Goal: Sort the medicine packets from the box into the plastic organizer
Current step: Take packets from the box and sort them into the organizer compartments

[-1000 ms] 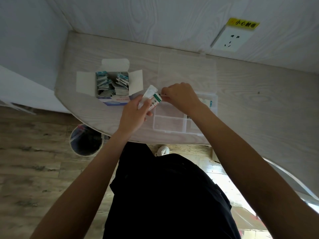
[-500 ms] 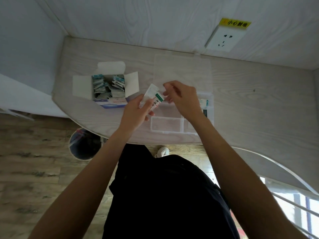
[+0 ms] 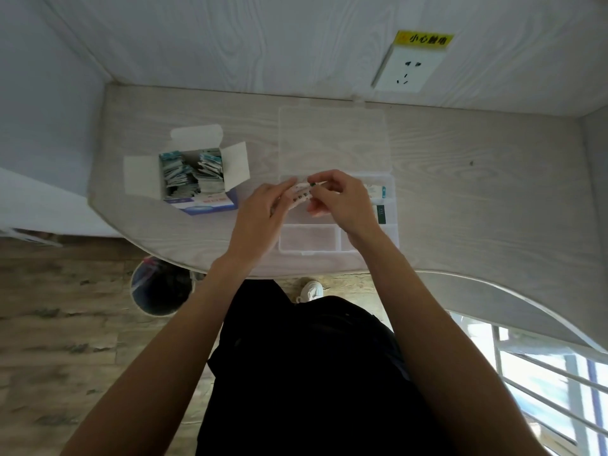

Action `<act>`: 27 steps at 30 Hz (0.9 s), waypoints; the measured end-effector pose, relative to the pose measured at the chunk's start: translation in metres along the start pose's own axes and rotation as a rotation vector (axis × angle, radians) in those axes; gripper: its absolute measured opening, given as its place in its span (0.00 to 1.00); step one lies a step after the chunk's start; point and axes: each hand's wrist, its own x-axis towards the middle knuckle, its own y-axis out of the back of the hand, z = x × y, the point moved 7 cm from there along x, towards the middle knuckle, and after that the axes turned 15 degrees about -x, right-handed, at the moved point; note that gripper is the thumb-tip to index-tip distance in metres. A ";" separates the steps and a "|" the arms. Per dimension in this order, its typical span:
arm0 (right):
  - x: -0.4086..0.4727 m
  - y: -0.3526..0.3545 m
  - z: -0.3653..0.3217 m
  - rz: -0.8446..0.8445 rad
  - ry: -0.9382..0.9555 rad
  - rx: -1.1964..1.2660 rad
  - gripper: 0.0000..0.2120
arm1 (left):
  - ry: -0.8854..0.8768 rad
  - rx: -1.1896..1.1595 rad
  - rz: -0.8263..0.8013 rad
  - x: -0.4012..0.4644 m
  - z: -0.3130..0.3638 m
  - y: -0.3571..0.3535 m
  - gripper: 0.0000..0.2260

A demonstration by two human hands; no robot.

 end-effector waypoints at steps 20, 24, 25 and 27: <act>0.029 0.026 0.001 0.160 0.181 -0.543 0.04 | -0.008 0.163 0.068 0.034 -0.016 0.010 0.13; 0.030 0.017 -0.001 0.148 0.213 -0.755 0.04 | 0.019 0.243 0.045 0.043 -0.019 0.007 0.09; 0.030 0.016 -0.002 0.148 0.235 -0.830 0.05 | 0.003 0.277 0.043 0.045 -0.017 0.006 0.08; 0.031 0.014 -0.005 0.153 0.286 -0.966 0.07 | -0.039 0.333 0.028 0.047 -0.012 0.004 0.07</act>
